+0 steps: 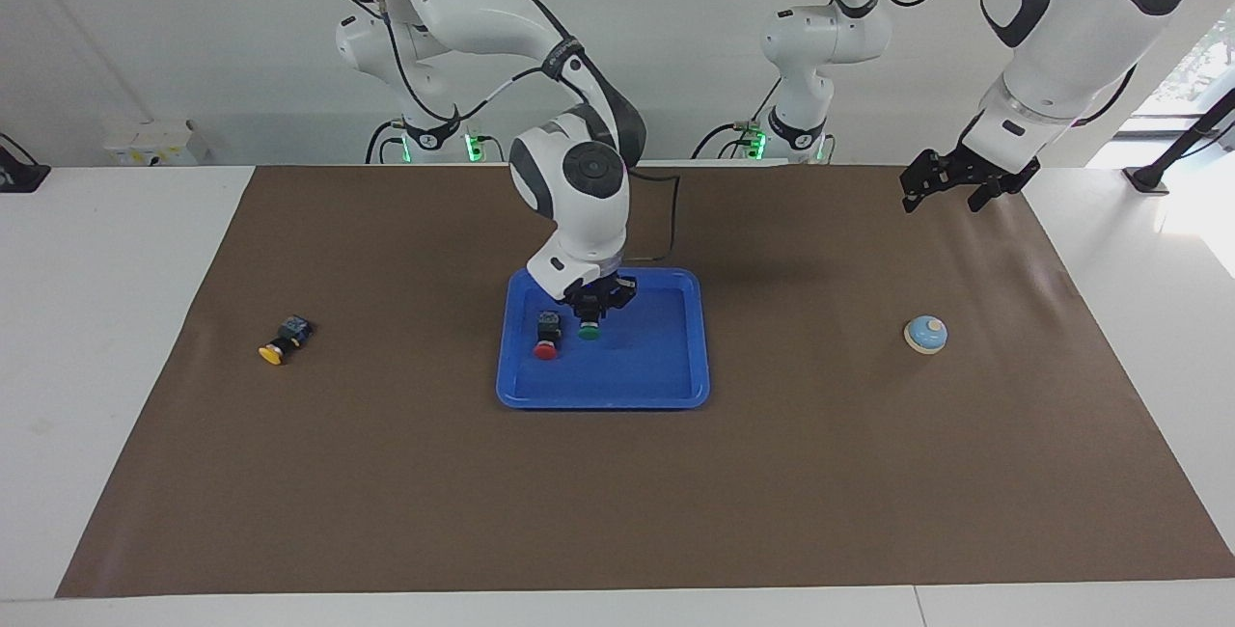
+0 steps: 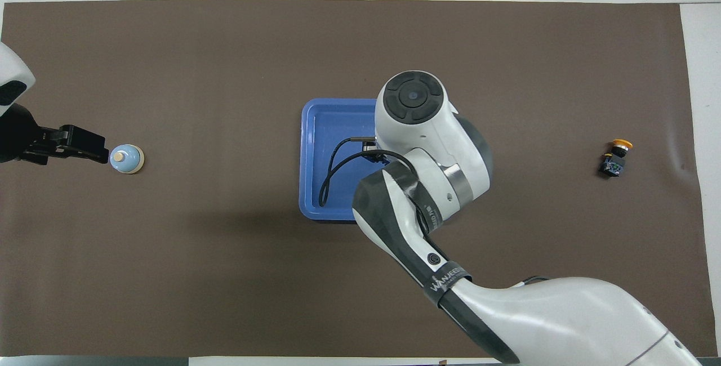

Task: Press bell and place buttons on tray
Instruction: 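Place the green button in the tray beside the red one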

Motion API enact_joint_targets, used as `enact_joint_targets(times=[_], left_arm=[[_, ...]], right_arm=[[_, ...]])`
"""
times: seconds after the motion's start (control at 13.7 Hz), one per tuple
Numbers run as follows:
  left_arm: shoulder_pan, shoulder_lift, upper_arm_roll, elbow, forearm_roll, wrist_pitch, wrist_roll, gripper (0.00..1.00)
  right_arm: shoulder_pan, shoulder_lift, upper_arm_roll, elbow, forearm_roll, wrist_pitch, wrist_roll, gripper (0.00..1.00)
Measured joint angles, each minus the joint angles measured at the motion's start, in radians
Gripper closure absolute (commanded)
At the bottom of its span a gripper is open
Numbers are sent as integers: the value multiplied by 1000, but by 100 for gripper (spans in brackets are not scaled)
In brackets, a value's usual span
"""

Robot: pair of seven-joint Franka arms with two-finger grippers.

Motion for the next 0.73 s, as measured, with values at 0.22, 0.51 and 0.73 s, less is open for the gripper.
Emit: enact_joint_targets(times=[0.22, 0.51, 0.73], left_arm=[[0, 0, 0, 0, 0, 0, 0, 0], [0, 0, 0, 0, 0, 0, 0, 0], [0, 0, 0, 0, 0, 0, 0, 0]], right_arm=[[-1, 32, -5, -42, 0, 85, 0, 100], [-1, 21, -5, -69, 0, 99, 23, 0], [-6, 1, -6, -67, 0, 67, 69, 0]])
